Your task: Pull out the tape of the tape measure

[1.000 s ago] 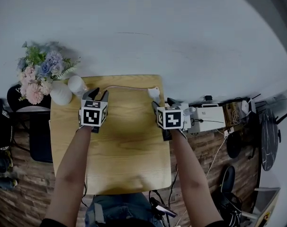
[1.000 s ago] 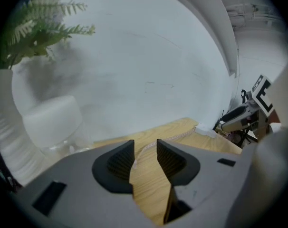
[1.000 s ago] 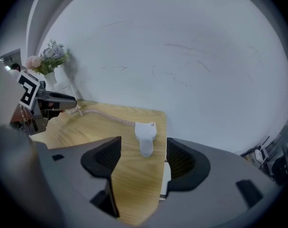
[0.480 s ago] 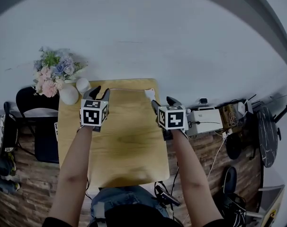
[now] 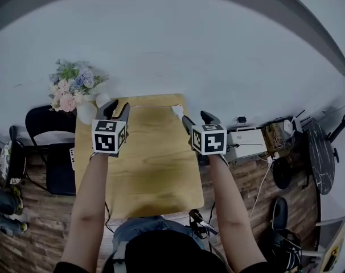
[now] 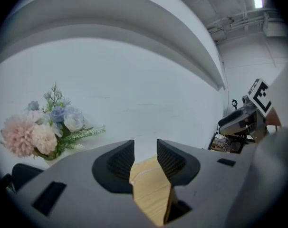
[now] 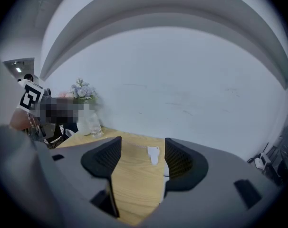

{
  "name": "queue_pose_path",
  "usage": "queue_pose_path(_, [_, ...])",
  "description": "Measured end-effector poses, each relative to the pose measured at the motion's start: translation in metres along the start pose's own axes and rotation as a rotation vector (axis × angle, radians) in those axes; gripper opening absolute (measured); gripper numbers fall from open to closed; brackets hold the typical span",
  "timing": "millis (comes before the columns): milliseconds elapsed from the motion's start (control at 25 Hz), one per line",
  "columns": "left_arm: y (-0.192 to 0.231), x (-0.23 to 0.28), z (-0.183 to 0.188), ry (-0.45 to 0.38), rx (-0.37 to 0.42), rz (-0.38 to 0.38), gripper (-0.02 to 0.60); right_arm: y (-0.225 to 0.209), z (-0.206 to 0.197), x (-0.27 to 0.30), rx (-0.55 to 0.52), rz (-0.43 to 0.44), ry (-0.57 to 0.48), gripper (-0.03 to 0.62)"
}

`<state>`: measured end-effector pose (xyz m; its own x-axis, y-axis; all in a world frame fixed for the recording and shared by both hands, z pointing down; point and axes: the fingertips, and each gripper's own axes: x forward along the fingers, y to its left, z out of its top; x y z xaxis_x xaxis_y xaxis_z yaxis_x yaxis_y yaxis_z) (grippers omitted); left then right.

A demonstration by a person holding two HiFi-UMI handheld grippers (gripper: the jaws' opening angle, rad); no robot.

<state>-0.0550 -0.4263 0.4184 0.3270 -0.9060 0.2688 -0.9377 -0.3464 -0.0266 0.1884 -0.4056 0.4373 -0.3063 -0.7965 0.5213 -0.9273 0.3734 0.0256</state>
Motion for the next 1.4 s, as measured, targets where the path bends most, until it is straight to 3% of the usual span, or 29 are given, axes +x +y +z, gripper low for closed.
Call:
queue_pose_path(240, [-0.003,-0.033,0.03,-0.08,0.02,-0.006,0.135,-0.004,0.019,-0.038,0.038,-0.016,-0.086,0.285])
queue_pose_path(520, [-0.002,-0.064,0.058,-0.175,0.044,0.017,0.135,-0.003,0.042,-0.075,-0.005,-0.044,-0.186,0.252])
queue_pose_path(920, [-0.005,-0.111,0.098,-0.329,0.107,0.046,0.13,-0.002,0.081,-0.128,-0.087,-0.205,-0.381,0.025])
queue_pose_path(1000, [-0.006,-0.119,0.106,-0.372,0.107,0.06,0.07,0.002,0.085,-0.136,-0.121,-0.222,-0.4,0.015])
queue_pose_path(1120, [-0.008,-0.126,0.113,-0.41,0.099,0.06,0.012,0.008,0.09,-0.145,-0.123,-0.206,-0.432,0.014])
queue_pose_path(1400, [-0.012,-0.139,0.123,-0.456,0.139,0.063,0.012,0.009,0.095,-0.165,-0.068,-0.13,-0.512,0.014])
